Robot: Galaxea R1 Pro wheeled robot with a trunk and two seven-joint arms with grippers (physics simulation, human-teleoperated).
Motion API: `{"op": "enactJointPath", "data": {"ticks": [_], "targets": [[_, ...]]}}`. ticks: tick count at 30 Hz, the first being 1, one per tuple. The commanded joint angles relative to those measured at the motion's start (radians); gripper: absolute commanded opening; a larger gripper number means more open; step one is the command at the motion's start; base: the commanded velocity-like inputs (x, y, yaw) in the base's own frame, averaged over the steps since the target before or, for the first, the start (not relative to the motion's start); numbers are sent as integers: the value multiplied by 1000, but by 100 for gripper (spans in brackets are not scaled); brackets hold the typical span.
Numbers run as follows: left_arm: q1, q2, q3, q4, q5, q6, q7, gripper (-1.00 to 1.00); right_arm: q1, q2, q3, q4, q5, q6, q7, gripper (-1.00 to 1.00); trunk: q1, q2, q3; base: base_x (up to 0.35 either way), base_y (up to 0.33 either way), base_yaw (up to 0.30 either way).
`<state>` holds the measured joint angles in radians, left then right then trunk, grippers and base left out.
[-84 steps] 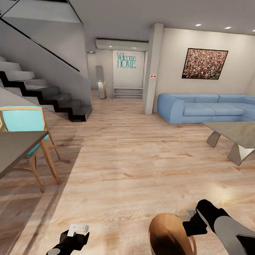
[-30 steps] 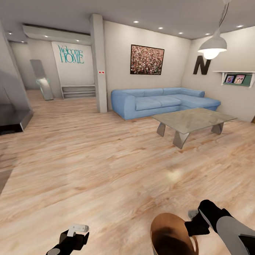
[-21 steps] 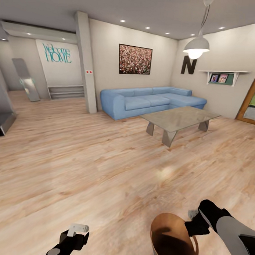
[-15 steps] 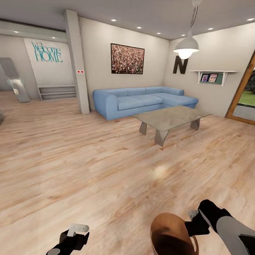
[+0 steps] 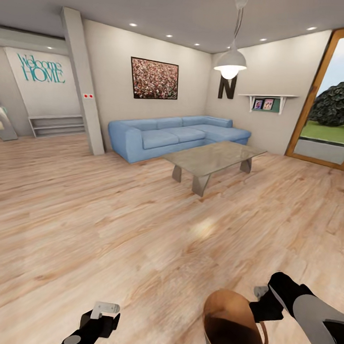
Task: Put the three can of soda from the living room inside the tash can in the kitchen.
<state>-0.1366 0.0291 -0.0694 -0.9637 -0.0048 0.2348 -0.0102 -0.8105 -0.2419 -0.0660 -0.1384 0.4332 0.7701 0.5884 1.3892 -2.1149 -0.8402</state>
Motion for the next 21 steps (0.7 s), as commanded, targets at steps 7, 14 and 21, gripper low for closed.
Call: {"op": "enactJointPath", "data": {"ticks": [7,14,21], "targets": [[-29,4,19,-28,-21,-22,8,100,-22,24,61,-32,79,-15,16,-100,0,0,0,28,-78,-3],[-49,4,19,-65,-21,-22,8,100,-61,24,51,-72,136,-23,29,-100,0,0,0,-3,0,0],[-49,4,19,-65,-21,-22,8,100,-100,24,41,-72,182,-25,41,-100,0,0,0,-3,0,0]]}}
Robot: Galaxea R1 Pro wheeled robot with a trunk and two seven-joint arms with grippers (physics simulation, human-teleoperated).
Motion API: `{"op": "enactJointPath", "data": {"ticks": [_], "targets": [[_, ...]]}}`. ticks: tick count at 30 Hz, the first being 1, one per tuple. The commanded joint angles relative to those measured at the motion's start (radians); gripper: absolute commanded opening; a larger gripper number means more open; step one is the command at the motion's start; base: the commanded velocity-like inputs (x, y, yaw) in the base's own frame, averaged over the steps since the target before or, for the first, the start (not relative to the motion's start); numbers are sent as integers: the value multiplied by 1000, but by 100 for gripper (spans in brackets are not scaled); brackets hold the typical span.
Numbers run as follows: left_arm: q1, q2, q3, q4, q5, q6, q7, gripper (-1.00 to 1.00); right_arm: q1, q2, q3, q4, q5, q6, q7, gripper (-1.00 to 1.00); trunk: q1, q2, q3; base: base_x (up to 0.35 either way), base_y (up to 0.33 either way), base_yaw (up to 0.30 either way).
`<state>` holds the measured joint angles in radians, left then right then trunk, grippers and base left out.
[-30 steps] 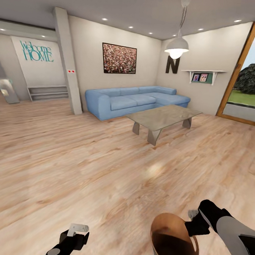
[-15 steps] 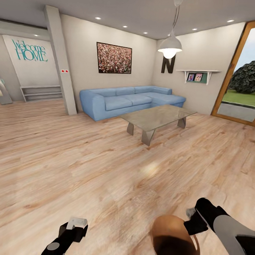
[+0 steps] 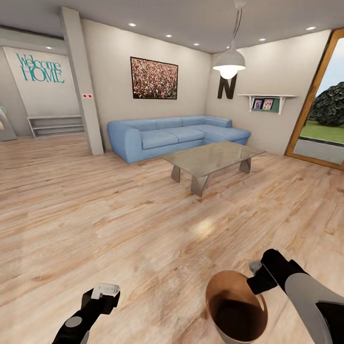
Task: Put the three can of soda from the living room inside the tash can in the kitchen.
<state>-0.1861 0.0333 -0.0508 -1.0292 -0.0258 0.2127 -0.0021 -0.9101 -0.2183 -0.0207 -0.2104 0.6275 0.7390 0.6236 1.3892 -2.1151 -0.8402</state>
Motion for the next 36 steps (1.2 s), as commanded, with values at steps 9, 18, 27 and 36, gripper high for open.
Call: {"op": "enactJointPath", "data": {"ticks": [9,18,27,36], "targets": [[-27,9,19,34,9,38,-28,100,0,-5,1,-27,52,9,24,-100,0,0,0,85,95,0],[-235,17,23,365,13,565,-293,100,9,41,-29,-54,-200,18,104,-100,0,0,0,196,234,0],[-300,16,23,521,16,606,-292,100,10,69,-37,-53,-207,20,33,-100,0,0,0,138,223,0],[-306,15,23,532,19,600,-292,100,10,72,-40,-58,-210,26,32,-100,0,0,0,43,54,0]]}}
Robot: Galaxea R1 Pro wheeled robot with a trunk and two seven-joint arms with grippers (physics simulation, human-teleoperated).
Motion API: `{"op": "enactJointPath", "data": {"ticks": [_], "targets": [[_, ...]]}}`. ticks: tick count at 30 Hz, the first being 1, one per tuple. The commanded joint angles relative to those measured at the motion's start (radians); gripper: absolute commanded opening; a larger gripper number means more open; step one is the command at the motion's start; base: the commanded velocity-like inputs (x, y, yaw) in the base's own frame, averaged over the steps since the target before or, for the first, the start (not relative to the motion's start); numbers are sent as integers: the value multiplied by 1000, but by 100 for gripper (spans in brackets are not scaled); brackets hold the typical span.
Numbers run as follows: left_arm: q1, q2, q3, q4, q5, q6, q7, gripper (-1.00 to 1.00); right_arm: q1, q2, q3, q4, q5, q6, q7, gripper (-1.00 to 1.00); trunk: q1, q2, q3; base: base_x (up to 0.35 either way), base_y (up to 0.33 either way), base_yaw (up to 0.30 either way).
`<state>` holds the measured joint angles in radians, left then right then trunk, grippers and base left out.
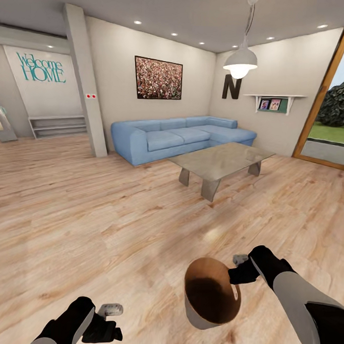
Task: Put the three can of soda from the living room inside the tash can in the kitchen.
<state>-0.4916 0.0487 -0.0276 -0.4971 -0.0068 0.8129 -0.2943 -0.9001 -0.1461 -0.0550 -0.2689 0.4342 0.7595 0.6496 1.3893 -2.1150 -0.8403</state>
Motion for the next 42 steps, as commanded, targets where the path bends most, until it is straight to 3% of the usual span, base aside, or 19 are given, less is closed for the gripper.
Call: {"op": "enactJointPath", "data": {"ticks": [1,10,15,22,33,36,39,40,42], "targets": [[0,0,0,0,0,-1,0,100,0,0,-6,-1,-16,6,6,-100,0,0,0,7,8,0],[-1,2,0,-2,1,-30,-3,100,0,0,-9,-4,-16,9,6,-100,0,0,0,2,3,-59],[-1,2,0,-3,1,-36,-5,100,0,-1,-52,-4,-26,10,3,-100,0,0,0,0,0,-231],[-4,2,-1,-5,0,-51,-4,100,0,-1,-61,-5,-27,12,1,-100,0,0,0,22,0,-248],[-187,-7,-8,-24,-8,-74,0,100,0,-4,-65,-6,-27,14,1,-100,0,0,0,68,0,-242],[-203,-9,-4,-19,-7,-174,13,100,0,-5,-64,-6,-26,14,1,-100,0,0,0,81,0,-223],[-209,-9,-1,-27,-4,-298,79,100,-1,-15,-64,-7,-25,14,1,-100,0,0,0,22,0,-212],[-209,-9,-3,-25,-6,-389,109,100,-1,-18,-64,-6,-25,14,1,-100,0,0,0,10,0,-206],[-206,-9,-5,-19,-10,-509,139,100,-1,-19,-64,-6,-25,14,2,-100,0,0,0,7,0,-202]]}}
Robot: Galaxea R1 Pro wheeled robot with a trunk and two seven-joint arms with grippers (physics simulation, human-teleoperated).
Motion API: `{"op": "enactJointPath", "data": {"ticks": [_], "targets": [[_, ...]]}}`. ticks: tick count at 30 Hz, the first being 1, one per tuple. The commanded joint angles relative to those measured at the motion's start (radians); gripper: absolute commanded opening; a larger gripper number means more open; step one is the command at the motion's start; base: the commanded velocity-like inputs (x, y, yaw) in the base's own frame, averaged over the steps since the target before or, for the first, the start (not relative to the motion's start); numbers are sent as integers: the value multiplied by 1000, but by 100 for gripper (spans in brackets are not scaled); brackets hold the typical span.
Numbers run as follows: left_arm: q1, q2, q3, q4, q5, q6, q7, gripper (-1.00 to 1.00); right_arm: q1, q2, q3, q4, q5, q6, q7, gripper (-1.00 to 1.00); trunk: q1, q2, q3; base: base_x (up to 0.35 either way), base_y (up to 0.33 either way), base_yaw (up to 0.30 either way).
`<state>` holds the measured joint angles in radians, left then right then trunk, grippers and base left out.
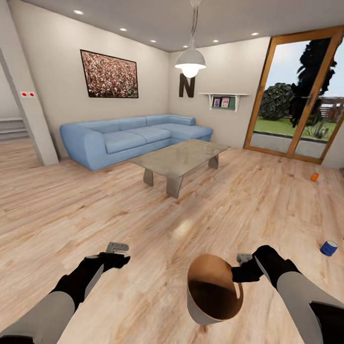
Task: Put the three can of soda from the living room inside the tash can in the kitchen.
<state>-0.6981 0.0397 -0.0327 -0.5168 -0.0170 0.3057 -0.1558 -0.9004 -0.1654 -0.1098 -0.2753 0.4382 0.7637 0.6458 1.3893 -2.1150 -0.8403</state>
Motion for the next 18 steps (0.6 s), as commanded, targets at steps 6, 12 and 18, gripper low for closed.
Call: {"op": "enactJointPath", "data": {"ticks": [6,12,18], "targets": [[46,5,-5,14,0,-384,78,100,0,-1,-7,0,-29,10,9,-100,0,0,0,2,0,-180],[97,9,-7,8,0,-518,90,100,0,-2,-7,0,-28,9,10,-100,0,0,0,0,0,-147],[132,9,-8,0,-1,-575,92,100,0,-3,-6,0,-26,9,6,-100,0,0,0,0,0,-126]]}}
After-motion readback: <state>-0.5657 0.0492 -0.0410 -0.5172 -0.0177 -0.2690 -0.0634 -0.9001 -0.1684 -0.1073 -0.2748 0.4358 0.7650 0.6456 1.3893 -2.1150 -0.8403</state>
